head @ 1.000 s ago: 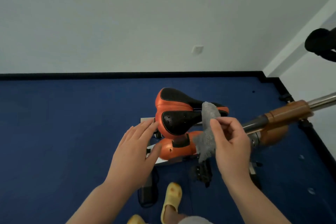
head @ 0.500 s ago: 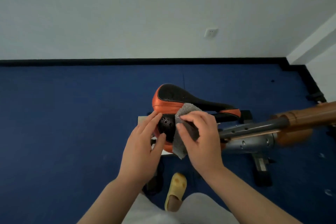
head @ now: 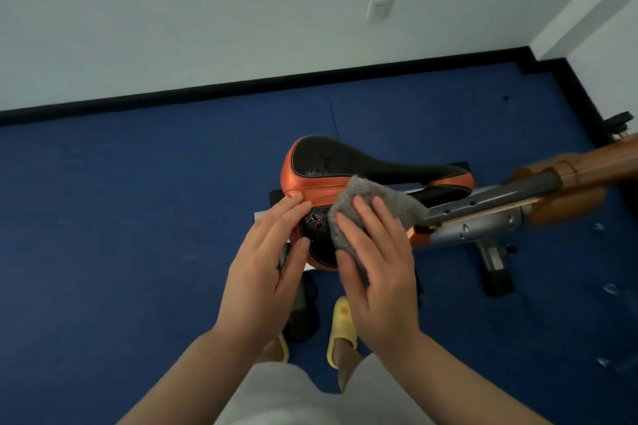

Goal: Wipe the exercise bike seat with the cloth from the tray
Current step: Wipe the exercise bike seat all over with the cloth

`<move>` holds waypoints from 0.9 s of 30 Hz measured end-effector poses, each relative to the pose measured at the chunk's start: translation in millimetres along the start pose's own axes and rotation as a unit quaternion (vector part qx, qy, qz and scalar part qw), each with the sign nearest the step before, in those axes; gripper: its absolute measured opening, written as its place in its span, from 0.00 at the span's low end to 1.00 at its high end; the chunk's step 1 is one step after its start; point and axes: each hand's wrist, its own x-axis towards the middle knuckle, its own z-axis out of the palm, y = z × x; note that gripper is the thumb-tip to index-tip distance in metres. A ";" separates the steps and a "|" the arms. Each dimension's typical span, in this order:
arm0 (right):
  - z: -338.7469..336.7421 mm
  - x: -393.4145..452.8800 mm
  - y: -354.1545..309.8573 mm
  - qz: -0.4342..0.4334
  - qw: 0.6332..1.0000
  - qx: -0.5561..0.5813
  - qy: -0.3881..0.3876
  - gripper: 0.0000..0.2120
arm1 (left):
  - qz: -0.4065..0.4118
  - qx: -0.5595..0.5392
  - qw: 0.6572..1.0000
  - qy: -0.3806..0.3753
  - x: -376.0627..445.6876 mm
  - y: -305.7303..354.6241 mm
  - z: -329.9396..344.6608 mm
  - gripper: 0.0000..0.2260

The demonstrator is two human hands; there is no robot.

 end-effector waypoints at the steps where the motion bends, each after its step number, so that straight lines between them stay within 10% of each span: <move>1: -0.5 6.5 1.0 -0.018 1.000 -0.013 -0.013 0.18 | 0.002 -0.005 1.000 0.003 0.2 -0.5 1.2 0.19; 27: -1.4 -3.4 4.3 -0.012 0.998 -0.038 -0.040 0.20 | -0.026 -0.039 0.997 0.061 -12.0 3.5 11.6 0.18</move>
